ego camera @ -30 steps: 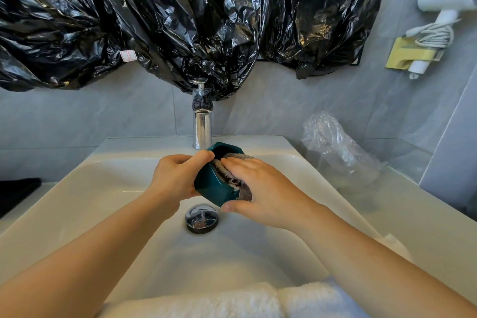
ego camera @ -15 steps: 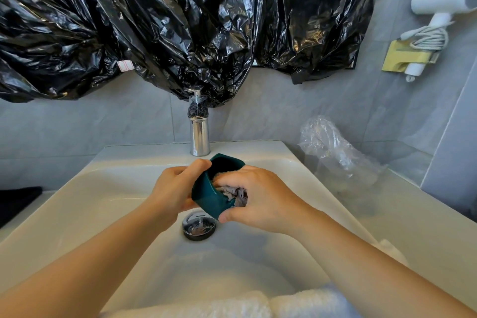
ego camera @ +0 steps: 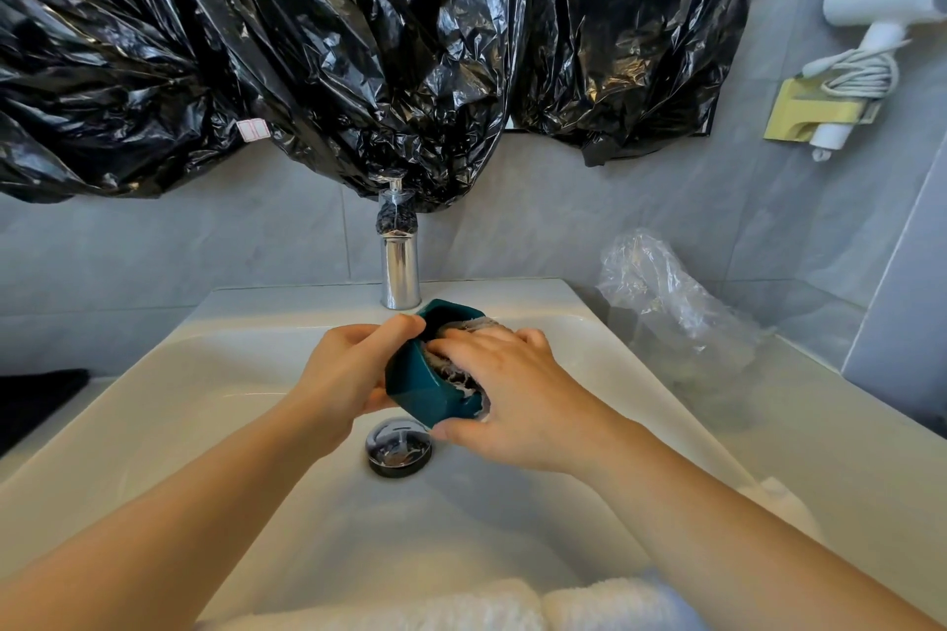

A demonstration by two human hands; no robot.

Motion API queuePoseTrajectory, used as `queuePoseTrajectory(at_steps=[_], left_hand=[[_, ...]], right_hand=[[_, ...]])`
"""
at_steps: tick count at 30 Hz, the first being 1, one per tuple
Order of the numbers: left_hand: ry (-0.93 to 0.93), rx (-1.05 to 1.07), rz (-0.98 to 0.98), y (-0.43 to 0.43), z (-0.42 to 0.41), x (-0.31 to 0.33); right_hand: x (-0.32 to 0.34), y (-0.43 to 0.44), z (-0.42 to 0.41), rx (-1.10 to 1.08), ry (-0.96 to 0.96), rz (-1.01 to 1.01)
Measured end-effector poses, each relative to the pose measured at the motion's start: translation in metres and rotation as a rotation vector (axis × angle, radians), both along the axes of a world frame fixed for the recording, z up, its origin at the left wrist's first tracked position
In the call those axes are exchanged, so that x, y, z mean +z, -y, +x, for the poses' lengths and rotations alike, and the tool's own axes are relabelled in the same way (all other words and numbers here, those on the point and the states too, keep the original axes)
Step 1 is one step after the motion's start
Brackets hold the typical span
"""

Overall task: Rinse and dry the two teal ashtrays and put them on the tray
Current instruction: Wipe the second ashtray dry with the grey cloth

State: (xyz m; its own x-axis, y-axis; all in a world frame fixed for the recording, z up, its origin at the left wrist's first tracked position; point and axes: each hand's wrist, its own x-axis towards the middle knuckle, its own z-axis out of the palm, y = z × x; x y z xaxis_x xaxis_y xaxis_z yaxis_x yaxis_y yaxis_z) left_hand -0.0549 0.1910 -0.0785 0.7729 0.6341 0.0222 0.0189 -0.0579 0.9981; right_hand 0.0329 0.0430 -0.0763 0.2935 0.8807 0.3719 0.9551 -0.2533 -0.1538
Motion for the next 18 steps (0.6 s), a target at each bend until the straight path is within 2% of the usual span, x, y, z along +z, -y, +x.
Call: queuePoseTrajectory(at_steps=[4,11,18], left_hand=[[-0.012,-0.028,0.018,0.0014,0.0008,-0.0005],[0.005,-0.066,-0.027,0.0006,-0.0023,0.0038],[0.006,-0.049,-0.071,0.0025,-0.002,0.0041]], right_hand=[[-0.0002,0.0027,0.0045,0.04,-0.092,-0.019],[0.0003,-0.003,-0.0041,0.124,0.031,0.054],[0.0,-0.004,0.0013,0.15,-0.068,0.122]])
